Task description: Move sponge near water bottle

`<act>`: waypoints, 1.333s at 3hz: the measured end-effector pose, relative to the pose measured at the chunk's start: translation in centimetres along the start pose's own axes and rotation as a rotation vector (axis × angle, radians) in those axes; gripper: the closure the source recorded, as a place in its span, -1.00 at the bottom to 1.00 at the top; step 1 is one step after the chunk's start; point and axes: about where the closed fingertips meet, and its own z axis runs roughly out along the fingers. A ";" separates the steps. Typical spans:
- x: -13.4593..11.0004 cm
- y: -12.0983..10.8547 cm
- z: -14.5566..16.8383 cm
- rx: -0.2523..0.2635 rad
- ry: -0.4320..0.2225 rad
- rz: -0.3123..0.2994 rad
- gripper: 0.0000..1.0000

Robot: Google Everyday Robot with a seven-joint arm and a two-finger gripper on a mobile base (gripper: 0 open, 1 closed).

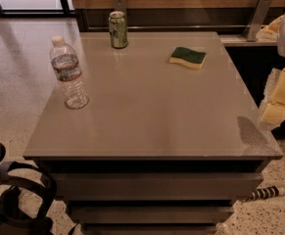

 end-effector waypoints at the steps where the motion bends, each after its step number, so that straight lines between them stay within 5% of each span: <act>1: 0.0 0.0 0.0 0.000 0.000 0.000 -1.00; 2: -0.3 -2.3 0.8 0.004 -0.056 0.033 -1.00; 4: -0.8 -12.4 6.3 0.079 -0.434 0.305 -1.00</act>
Offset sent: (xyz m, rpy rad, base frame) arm 0.1144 -0.0137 -0.0016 0.2870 -0.0494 -0.0708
